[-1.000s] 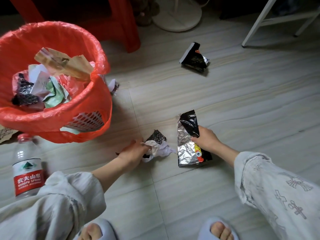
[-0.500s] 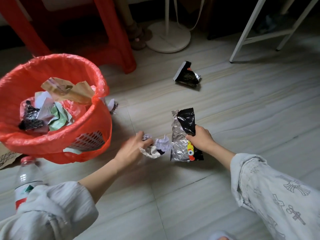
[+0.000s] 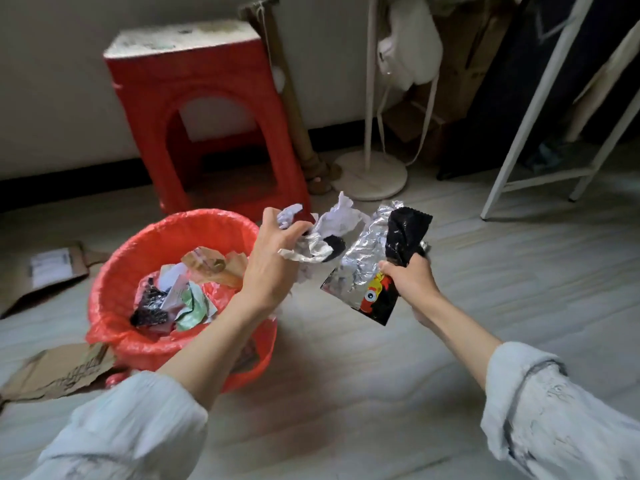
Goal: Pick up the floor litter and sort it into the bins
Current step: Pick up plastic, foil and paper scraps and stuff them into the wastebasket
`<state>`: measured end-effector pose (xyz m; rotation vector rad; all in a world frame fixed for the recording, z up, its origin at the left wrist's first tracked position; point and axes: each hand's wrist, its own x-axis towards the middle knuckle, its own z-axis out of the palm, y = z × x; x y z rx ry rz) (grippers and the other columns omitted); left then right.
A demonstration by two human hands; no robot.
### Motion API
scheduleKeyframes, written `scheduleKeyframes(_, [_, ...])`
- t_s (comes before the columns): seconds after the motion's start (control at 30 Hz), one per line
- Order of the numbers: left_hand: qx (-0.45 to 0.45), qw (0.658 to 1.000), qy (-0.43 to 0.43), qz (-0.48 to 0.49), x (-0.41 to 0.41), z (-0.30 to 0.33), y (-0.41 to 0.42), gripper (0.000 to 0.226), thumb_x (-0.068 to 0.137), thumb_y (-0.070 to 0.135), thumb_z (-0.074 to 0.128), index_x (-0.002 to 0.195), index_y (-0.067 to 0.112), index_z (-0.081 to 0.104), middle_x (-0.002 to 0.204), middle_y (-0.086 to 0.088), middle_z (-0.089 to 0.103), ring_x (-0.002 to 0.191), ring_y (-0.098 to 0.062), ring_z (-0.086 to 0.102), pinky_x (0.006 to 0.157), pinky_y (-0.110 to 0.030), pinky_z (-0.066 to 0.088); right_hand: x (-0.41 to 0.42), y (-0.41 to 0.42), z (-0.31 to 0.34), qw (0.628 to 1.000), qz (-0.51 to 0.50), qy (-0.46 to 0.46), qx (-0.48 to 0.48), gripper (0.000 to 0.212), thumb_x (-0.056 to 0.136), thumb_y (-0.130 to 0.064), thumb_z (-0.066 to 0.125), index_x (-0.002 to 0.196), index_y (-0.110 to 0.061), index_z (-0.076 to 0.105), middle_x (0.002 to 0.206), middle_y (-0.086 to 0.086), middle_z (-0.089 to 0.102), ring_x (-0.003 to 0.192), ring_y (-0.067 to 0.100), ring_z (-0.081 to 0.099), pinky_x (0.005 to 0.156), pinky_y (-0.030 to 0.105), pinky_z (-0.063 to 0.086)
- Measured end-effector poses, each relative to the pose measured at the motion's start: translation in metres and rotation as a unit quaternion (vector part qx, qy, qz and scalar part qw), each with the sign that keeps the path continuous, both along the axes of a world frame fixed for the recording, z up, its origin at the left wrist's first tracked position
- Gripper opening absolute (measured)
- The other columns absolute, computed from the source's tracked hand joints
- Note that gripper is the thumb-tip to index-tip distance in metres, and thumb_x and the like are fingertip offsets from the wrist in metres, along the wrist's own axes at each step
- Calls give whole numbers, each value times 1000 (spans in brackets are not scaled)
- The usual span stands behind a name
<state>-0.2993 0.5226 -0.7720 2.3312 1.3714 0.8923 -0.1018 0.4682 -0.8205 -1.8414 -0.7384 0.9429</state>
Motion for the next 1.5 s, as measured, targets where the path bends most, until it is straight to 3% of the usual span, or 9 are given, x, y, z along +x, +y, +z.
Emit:
scheduleKeyframes(0.23, [114, 977, 52, 172, -101, 44, 37, 20, 83, 7, 59, 100, 14, 68, 105, -11, 42, 96, -29, 51, 60, -33, 44, -65, 46, 51, 990, 39, 98, 97, 5, 86, -9, 59, 91, -8, 58, 85, 7, 59, 80, 19, 57, 71, 31, 45])
scheduleKeyframes(0.43, [41, 950, 138, 277, -159, 18, 60, 13, 86, 13, 56, 95, 14, 65, 109, -14, 43, 102, -34, 44, 56, -33, 34, -113, 69, 47, 987, 51, 132, 81, 11, 85, -14, 62, 86, -9, 52, 81, 6, 55, 79, 22, 54, 80, 39, 48])
scheduleKeyframes(0.57, [-106, 943, 261, 177, -158, -20, 81, 37, 90, 26, 49, 126, 32, 50, 135, -8, 31, 122, -33, 32, 91, -42, 36, -113, 77, 34, 989, 46, 126, 57, 28, 83, -19, 64, 101, 0, 54, 104, 22, 63, 96, 34, 63, 92, 49, 49])
scheduleKeyframes(0.73, [-174, 937, 214, 214, -182, -28, 94, 64, 85, 19, 53, 141, 37, 28, 157, -1, -8, 143, -32, -13, 112, -57, -2, -114, 83, 23, 991, 33, 115, 53, 28, 82, -20, 66, 101, -1, 57, 109, 21, 64, 100, 34, 63, 92, 50, 50])
scheduleKeyframes(1.0, [-247, 951, -99, 159, -194, -9, 75, 96, 61, 46, 50, 148, 23, 15, 157, -3, 2, 144, -17, 1, 116, -39, 8, -133, 89, 31, 989, 28, 118, 83, 12, 86, -13, 62, 91, -3, 58, 91, 13, 63, 85, 26, 60, 80, 38, 49])
scheduleKeyframes(1.1, [-139, 965, -136, 179, -183, -12, 67, 72, 83, 41, 47, 146, 34, 14, 157, -2, 1, 144, -15, 4, 113, -37, 9, -137, 88, 36, 985, 24, 143, 97, 7, 86, -9, 59, 84, -9, 52, 85, 9, 56, 79, 21, 54, 74, 34, 43])
scheduleKeyframes(1.17, [-132, 981, 8, 143, -175, -26, 66, 60, 87, 53, 30, 143, 46, 11, 157, 6, -4, 144, -18, -4, 115, -50, 3, -137, 87, 34, 985, 31, 147, 89, 7, 85, -9, 58, 86, -9, 51, 86, 9, 54, 79, 21, 52, 73, 35, 43])
scheduleKeyframes(1.3, [-298, 916, 259, 69, -170, -51, 78, 52, 96, 48, 21, 146, 41, 9, 158, 7, -4, 144, -24, -11, 113, -56, -9, -136, 80, 31, 986, 59, 140, 64, 25, 81, -16, 61, 96, 4, 53, 89, 11, 55, 81, 22, 54, 76, 38, 46])
scheduleKeyframes(1.5, [-144, 972, 60, 173, -148, -13, 78, 35, 95, 15, 39, 124, 23, 57, 149, 6, 31, 142, -12, 13, 109, -62, 3, -131, 71, 42, 980, 84, 172, 55, 18, 86, -4, 56, 77, -12, 43, 74, 5, 47, 73, 19, 49, 67, 31, 40])
